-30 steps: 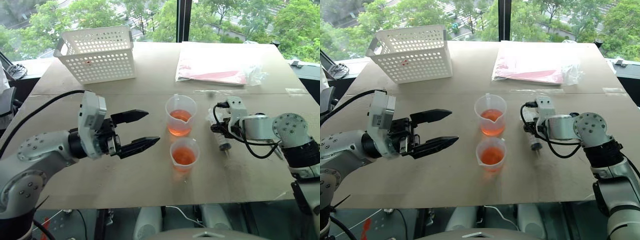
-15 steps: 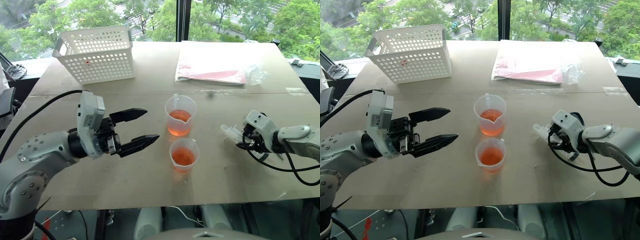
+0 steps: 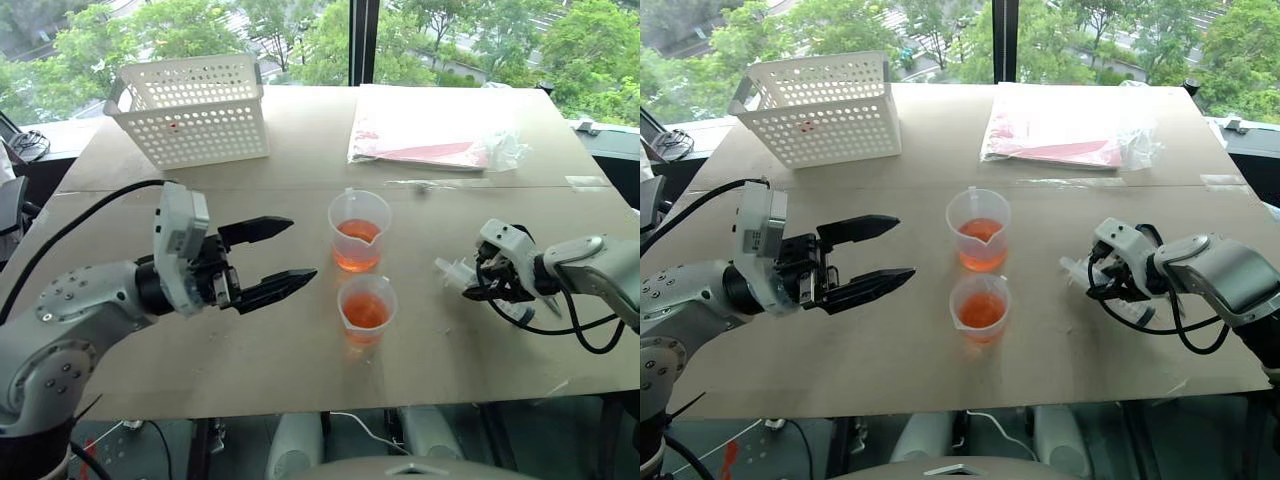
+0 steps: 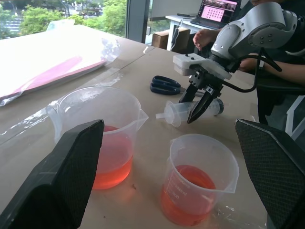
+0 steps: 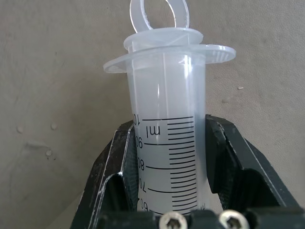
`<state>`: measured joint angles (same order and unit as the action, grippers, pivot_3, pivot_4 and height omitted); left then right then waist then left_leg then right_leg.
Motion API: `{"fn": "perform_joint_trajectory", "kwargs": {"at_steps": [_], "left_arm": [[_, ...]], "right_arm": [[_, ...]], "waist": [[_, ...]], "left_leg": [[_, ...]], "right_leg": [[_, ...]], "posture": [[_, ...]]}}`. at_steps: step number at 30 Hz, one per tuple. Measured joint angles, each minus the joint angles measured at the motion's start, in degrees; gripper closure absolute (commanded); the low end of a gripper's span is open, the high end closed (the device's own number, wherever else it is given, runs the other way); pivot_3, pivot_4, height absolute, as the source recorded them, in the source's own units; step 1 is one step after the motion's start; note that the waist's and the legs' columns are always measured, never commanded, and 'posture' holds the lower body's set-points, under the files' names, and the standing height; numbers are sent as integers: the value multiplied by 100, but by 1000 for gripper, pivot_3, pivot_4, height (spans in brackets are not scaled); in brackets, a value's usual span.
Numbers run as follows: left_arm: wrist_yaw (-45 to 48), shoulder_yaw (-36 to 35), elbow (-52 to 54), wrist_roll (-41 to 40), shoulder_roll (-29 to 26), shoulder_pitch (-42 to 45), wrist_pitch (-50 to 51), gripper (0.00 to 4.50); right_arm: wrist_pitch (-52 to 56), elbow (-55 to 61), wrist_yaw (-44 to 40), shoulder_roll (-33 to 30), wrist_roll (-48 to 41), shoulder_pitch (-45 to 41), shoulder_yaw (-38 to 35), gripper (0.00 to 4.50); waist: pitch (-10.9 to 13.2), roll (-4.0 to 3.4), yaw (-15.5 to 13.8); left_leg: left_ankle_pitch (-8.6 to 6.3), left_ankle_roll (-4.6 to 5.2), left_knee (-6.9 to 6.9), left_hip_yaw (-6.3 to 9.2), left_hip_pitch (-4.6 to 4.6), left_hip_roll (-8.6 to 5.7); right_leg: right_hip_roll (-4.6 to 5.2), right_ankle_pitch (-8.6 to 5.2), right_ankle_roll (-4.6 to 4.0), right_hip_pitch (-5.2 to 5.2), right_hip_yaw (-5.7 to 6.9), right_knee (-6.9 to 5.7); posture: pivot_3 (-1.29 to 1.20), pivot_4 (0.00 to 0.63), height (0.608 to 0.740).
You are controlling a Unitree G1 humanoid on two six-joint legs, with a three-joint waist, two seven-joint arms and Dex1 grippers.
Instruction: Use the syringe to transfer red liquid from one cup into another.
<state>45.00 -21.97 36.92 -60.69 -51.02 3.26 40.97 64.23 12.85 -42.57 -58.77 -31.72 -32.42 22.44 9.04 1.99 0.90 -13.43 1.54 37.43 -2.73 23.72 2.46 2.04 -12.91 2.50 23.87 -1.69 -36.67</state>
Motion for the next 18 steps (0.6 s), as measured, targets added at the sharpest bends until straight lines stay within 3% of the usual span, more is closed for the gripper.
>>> {"fn": "perform_joint_trajectory", "kwargs": {"at_steps": [1,6,9,10,13,18], "left_arm": [[-26,-14,11,-2,1,-35,0,0],[-247,-317,-3,-55,95,-200,-3,0],[-396,-464,-94,-88,154,-216,-2,0],[-573,-491,-257,-78,191,-122,1,0],[-872,-437,-472,-24,199,195,46,0],[-903,-237,-855,178,111,739,51,0]], "right_arm": [[-52,57,-21,18,-31,134,-174,3053],[-383,618,-441,775,-1639,556,-2672,3054],[-382,783,-243,1175,-2563,221,-3587,3054],[-541,915,298,1791,-3105,-406,-3922,3054],[-1052,1080,1064,2922,-3150,-984,-3638,3054],[-2620,592,1483,4593,-1878,-908,-2774,3054]], "waist": [[2,-3,-12],[16,-20,-25],[18,-19,-22],[17,-17,8],[15,-14,8],[15,-15,-30]], "left_leg": [[0,0,0,1,2,0],[0,0,-5,7,12,-5],[0,0,-6,10,10,-3],[0,0,-7,10,0,-1],[1,-1,-3,3,-1,11],[2,-4,-3,-2,15,-1]], "right_leg": [[0,0,0,2,1,-1],[-2,12,22,7,2,-4],[-2,13,23,5,4,-5],[-8,12,21,0,4,-7],[-21,2,-2,-2,11,-14],[-8,15,17,5,21,-14]], "posture": [[0,150,740],[0,150,740],[0,150,740],[0,150,740],[0,150,740],[0,150,740]]}}
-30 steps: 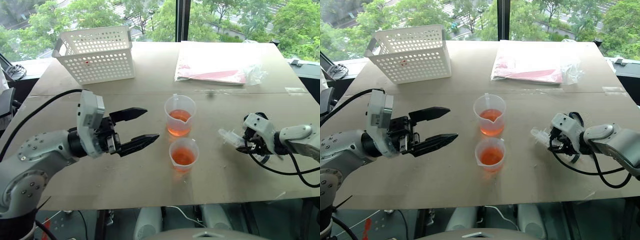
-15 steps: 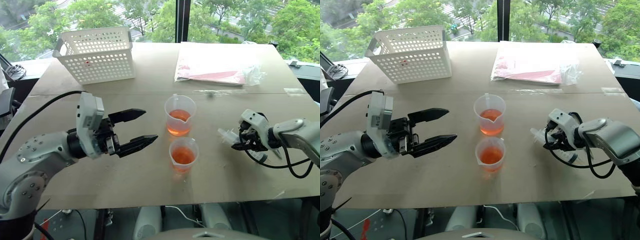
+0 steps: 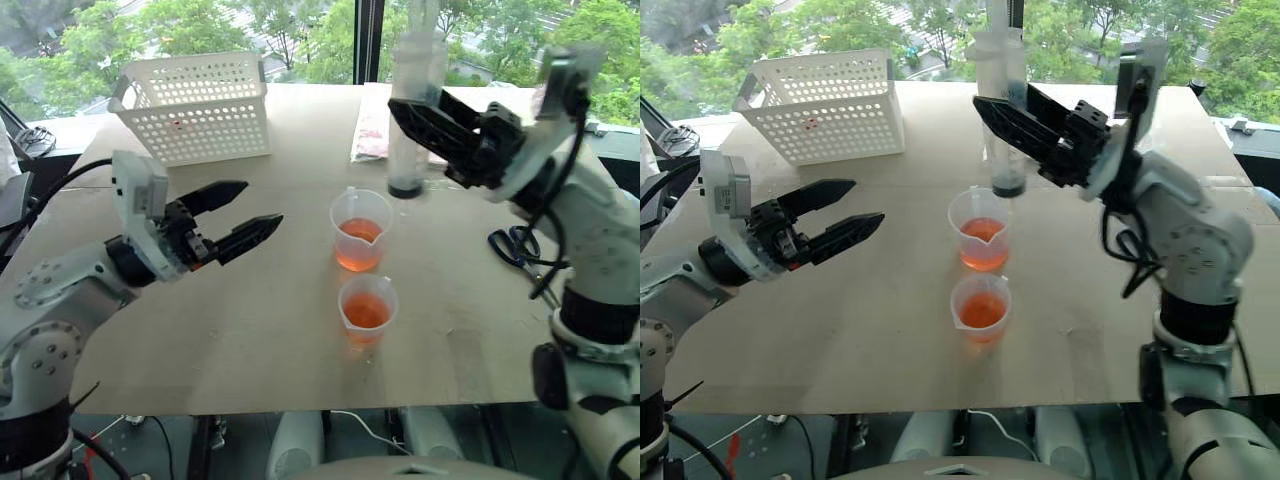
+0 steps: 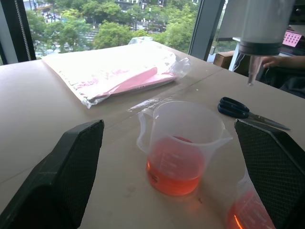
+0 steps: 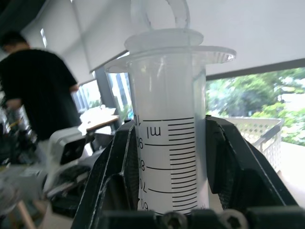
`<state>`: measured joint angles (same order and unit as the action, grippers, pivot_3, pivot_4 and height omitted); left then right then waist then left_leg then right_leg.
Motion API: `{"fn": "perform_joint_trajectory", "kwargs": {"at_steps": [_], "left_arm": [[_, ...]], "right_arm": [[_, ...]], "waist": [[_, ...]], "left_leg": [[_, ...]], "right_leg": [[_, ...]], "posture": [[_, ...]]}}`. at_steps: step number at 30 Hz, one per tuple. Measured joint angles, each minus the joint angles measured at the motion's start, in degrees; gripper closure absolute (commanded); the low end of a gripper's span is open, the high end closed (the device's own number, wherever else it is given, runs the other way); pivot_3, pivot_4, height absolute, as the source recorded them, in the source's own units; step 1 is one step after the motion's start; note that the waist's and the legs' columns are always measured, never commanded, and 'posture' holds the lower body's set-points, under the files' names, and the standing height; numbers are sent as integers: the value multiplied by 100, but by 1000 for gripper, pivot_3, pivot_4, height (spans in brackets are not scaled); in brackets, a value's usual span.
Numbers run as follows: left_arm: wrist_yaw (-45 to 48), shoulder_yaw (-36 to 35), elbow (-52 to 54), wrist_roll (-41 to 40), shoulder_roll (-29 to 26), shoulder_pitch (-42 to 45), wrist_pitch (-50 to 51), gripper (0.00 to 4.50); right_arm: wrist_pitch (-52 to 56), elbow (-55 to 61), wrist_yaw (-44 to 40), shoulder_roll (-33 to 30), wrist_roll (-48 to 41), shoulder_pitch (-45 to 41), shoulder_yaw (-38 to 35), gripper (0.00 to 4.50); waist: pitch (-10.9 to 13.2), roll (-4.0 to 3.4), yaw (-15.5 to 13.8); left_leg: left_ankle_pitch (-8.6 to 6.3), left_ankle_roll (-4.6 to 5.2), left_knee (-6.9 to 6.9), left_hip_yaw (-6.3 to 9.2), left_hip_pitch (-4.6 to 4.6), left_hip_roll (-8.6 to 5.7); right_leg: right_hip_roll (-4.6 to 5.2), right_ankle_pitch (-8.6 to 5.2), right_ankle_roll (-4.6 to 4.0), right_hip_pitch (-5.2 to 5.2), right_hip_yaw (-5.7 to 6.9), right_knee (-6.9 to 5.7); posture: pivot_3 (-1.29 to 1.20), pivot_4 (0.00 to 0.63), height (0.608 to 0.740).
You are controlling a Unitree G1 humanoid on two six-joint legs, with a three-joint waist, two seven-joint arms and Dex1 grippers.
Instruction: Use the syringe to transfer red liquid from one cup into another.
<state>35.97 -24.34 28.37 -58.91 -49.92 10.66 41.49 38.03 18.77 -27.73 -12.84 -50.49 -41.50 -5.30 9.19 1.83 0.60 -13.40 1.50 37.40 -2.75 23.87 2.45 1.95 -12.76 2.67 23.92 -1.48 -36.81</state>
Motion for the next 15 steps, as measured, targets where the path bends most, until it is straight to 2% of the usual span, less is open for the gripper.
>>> {"fn": "perform_joint_trajectory", "kwargs": {"at_steps": [7,11,15], "left_arm": [[-20,247,-355,252,-129,950,66,0],[9,375,-556,372,-232,1503,87,0],[-4,898,-858,713,-308,2129,255,0]], "right_arm": [[-1994,-1059,-445,654,1656,805,798,3055],[-2794,-1517,-805,802,2117,1163,1007,3055],[-3544,-2103,-1112,1028,2466,1285,1146,3055]], "waist": [[0,0,7],[1,-1,23],[3,-4,39]], "left_leg": [[0,-2,-4,1,5,-18],[1,-4,-5,4,-2,-14],[9,-17,-6,10,-6,-11]], "right_leg": [[19,-1,4,0,2,6],[11,-1,4,-1,5,-3],[2,-1,4,-3,5,-6]], "posture": [[0,150,740],[0,150,740],[0,150,740]]}}
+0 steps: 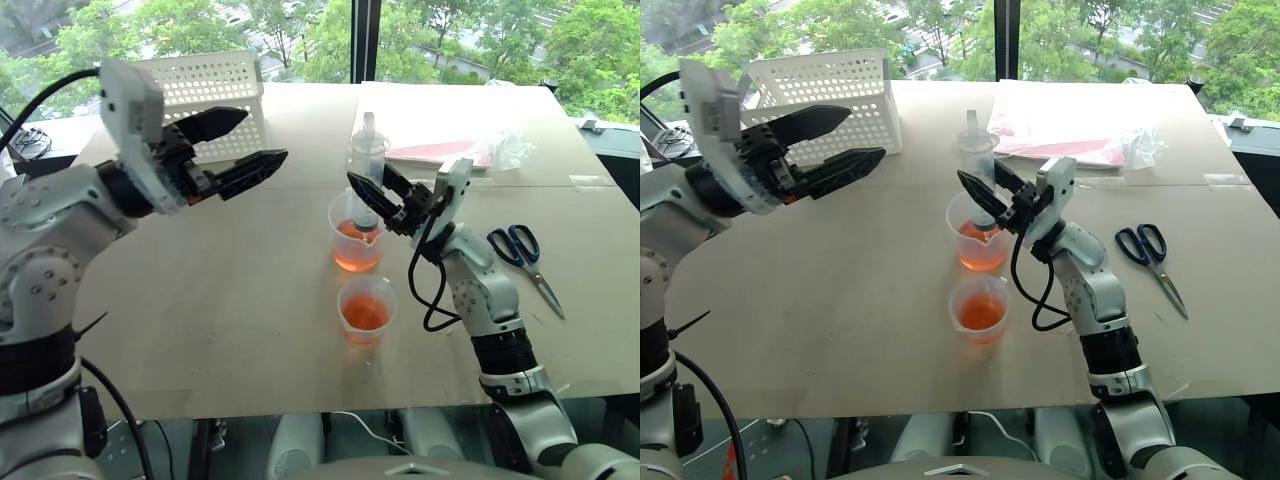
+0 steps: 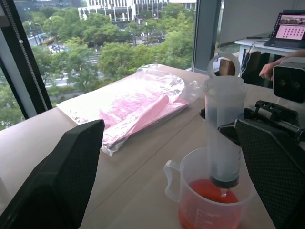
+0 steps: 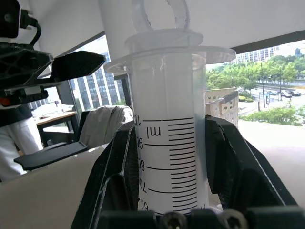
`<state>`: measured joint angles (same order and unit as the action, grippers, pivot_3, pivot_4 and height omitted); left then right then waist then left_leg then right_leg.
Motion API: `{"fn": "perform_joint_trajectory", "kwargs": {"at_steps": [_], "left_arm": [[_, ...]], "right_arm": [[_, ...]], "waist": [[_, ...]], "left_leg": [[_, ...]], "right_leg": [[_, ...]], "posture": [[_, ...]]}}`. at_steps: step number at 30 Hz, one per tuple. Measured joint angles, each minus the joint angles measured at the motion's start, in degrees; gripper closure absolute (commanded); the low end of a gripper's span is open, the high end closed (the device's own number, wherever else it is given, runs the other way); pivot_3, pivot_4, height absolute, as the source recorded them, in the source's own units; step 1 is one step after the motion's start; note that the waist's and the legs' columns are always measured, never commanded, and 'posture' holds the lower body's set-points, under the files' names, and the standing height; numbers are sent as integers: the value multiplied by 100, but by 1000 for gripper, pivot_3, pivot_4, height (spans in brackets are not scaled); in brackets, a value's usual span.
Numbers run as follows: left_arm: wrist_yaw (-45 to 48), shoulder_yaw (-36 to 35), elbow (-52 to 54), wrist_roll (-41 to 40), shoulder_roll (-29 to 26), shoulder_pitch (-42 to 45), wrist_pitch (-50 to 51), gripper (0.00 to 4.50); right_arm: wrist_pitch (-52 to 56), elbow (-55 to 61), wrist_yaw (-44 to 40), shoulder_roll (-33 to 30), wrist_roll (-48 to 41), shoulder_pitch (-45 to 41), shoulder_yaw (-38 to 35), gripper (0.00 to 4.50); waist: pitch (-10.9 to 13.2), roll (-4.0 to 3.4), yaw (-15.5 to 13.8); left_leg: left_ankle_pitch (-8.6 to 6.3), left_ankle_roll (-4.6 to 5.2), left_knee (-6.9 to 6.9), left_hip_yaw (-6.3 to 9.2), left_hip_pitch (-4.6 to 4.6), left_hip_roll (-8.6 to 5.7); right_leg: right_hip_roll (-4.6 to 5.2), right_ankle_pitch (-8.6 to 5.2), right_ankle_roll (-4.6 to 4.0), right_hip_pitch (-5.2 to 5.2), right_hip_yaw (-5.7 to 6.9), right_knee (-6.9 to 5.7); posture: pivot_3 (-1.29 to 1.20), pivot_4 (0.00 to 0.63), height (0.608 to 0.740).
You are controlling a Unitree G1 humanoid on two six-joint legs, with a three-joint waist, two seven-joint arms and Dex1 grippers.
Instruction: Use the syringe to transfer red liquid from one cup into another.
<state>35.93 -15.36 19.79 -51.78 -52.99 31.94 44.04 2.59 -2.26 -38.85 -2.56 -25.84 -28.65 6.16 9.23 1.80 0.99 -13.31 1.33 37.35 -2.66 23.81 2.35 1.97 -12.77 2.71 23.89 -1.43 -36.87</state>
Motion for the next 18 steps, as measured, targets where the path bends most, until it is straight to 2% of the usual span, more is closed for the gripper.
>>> {"fn": "perform_joint_trajectory", "kwargs": {"at_steps": [5,10,18], "left_arm": [[203,697,-554,591,20,887,49,0],[525,1206,-1069,1099,178,1524,14,0],[1109,1592,-1622,1711,435,1871,-240,0]], "right_arm": [[-794,-657,-236,193,417,-75,134,3055],[-1044,-861,-313,174,707,-179,196,3055],[-598,-716,-177,156,762,-234,202,3057]], "waist": [[0,0,11],[-1,2,1],[-2,2,42]], "left_leg": [[4,-6,0,-5,-6,0],[5,-8,1,0,-9,1],[8,-11,3,1,-13,2]], "right_leg": [[-1,1,0,-3,-5,-2],[-2,0,0,-6,-1,-7],[-4,0,-1,-6,-3,-19]], "posture": [[0,150,740],[0,150,740],[0,150,740]]}}
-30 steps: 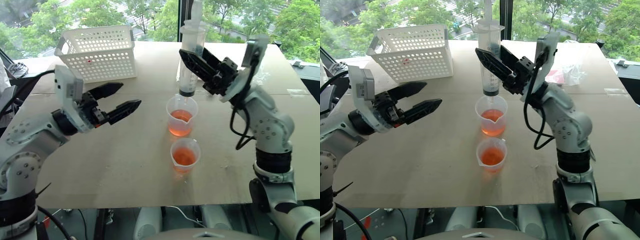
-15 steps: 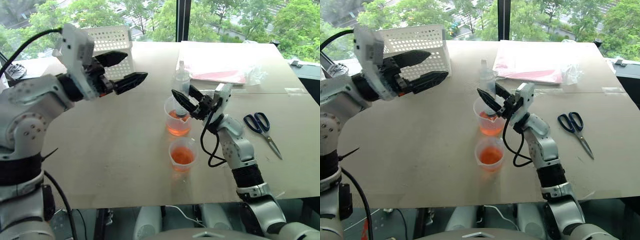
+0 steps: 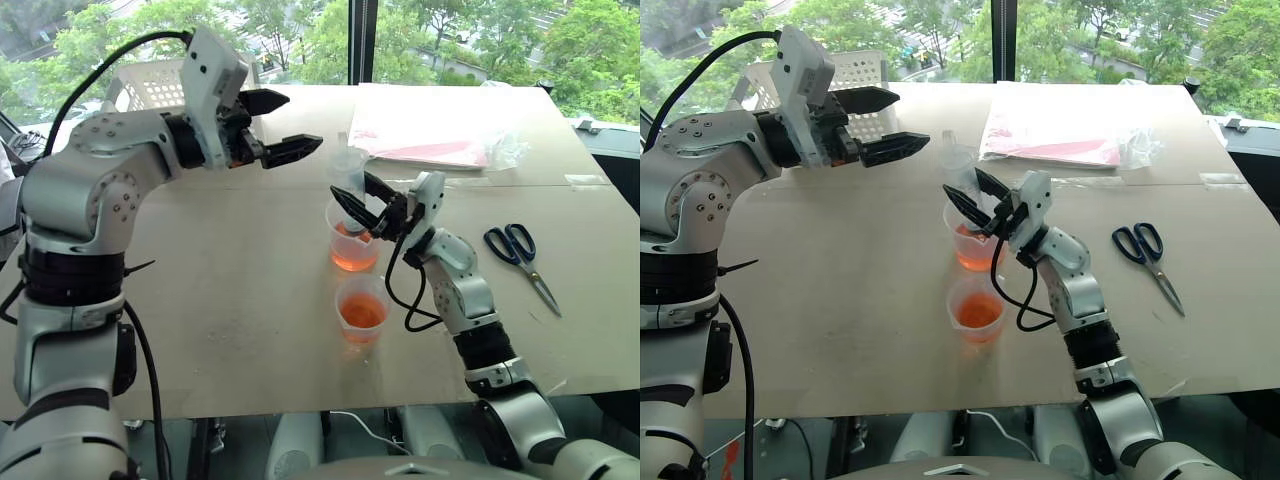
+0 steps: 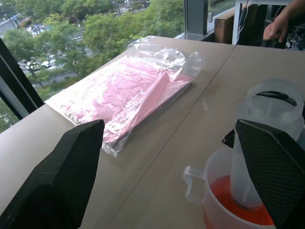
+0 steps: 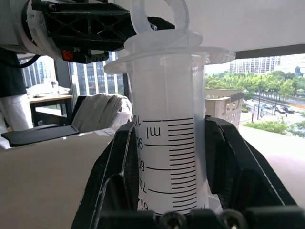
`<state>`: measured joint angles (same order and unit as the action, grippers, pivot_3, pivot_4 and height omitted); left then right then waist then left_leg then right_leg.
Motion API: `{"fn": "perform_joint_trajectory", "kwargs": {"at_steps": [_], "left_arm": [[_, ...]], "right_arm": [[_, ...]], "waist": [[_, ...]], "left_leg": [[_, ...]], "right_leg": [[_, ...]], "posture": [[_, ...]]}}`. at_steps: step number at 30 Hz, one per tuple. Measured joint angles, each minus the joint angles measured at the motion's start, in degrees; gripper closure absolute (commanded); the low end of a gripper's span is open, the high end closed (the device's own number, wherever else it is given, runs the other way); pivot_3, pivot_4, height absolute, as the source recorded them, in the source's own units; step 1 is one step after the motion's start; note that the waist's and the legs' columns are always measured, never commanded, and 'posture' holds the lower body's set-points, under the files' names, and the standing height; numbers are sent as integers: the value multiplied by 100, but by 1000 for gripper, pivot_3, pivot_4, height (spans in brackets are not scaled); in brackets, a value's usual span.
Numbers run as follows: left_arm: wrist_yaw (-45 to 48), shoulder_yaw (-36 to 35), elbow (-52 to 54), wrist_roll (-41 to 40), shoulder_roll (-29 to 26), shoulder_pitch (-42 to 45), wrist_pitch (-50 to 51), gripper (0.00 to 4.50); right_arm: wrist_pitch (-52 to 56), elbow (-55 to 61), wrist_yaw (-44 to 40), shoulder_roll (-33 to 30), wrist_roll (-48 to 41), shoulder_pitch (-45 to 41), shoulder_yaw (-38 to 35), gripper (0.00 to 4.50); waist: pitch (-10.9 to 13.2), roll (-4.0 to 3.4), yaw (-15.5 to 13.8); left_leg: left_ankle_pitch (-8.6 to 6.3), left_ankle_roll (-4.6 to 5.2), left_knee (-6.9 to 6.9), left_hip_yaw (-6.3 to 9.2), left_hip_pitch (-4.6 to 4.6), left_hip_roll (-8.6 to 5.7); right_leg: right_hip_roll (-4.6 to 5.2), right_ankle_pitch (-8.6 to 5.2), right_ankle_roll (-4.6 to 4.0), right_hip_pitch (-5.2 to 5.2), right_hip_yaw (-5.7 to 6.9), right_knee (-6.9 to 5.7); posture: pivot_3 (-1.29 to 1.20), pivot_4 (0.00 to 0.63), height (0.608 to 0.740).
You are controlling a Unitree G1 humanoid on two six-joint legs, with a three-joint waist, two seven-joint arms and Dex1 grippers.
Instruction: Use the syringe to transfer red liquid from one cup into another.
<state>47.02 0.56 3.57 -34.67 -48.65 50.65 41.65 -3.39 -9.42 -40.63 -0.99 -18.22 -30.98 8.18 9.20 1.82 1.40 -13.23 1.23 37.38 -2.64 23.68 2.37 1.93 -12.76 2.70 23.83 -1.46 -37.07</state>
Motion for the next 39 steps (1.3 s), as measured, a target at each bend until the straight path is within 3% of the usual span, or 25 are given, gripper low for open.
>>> {"fn": "perform_joint_trajectory", "kwargs": {"at_steps": [11,36,39], "left_arm": [[367,-1,-310,417,201,107,-132,0],[755,-47,-385,562,350,135,-93,0],[828,24,-425,658,481,135,-237,1273]], "right_arm": [[1409,504,130,-169,-191,-220,-17,3057],[1776,471,-73,-209,-137,-441,14,3057],[1822,471,-155,-208,-147,-463,29,3057]], "waist": [[0,0,35],[0,0,69],[1,0,65]], "left_leg": [[0,1,2,1,4,0],[-1,1,1,3,8,0],[0,1,1,3,9,-1]], "right_leg": [[1,0,0,1,1,1],[2,0,1,3,3,2],[2,0,1,3,3,2]], "posture": [[0,150,740],[0,150,740],[0,150,740]]}}
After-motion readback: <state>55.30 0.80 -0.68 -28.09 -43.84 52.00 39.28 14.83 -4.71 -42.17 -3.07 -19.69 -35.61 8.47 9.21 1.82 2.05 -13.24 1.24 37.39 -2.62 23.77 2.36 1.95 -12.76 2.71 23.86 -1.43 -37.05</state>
